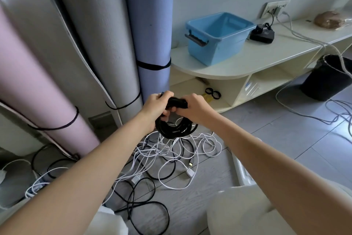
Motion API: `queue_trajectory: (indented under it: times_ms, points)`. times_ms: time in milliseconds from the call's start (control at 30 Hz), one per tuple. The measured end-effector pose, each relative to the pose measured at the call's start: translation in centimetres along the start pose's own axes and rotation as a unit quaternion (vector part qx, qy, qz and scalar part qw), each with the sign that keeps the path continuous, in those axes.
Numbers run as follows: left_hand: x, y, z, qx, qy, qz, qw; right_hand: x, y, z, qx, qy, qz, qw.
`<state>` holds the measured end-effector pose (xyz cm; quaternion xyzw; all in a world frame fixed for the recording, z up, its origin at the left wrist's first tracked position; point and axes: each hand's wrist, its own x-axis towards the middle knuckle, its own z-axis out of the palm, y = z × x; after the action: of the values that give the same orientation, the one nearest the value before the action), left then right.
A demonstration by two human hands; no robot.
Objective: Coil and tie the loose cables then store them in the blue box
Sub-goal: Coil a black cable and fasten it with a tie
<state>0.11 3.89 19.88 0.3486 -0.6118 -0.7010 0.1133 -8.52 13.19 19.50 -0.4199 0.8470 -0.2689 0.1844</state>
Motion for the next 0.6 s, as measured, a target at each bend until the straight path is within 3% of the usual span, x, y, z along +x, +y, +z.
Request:
queue_trajectory:
  times_ms: [200,267,333,433,467,500,533,600]
  points:
    - [3.5,-2.8,-0.8,0.01,-0.088,-0.077,0.993,2.7,3.7,3.5,0.072,-0.052,0.031,0.996]
    - [4.7,-3.9,-0.7,0.023,-0.073,-0.081,0.994,3.6,4.9,4.5,0.094,-0.063,0.017,0.993]
    - [6.5,-5.1,-0.5,0.029,-0.048,-0.082,0.995,4.7,5.8,4.5,0.126,-0.123,0.011,0.984]
    - [8.8,-6.8,-0.8,0.034,-0.019,-0.091,0.995,6.8,8.4,3.3,0.267,-0.231,0.09,0.931]
    - [10.0,-7.6,-1.1,0.04,-0.008,-0.096,0.995,8.2,9.8,3.4,0.325,-0.215,0.135,0.911]
    - [10.5,-8.1,-1.3,0.045,-0.005,-0.1,0.994,9.2,11.0,3.4,0.33,-0.166,0.167,0.914]
    - [10.8,-8.4,-1.3,0.051,-0.009,-0.102,0.993,10.0,11.9,3.5,0.26,-0.112,0.184,0.941]
    - [12.2,-9.8,-1.2,0.061,-0.021,-0.112,0.992,12.9,14.1,5.4,0.016,-0.085,0.18,0.98]
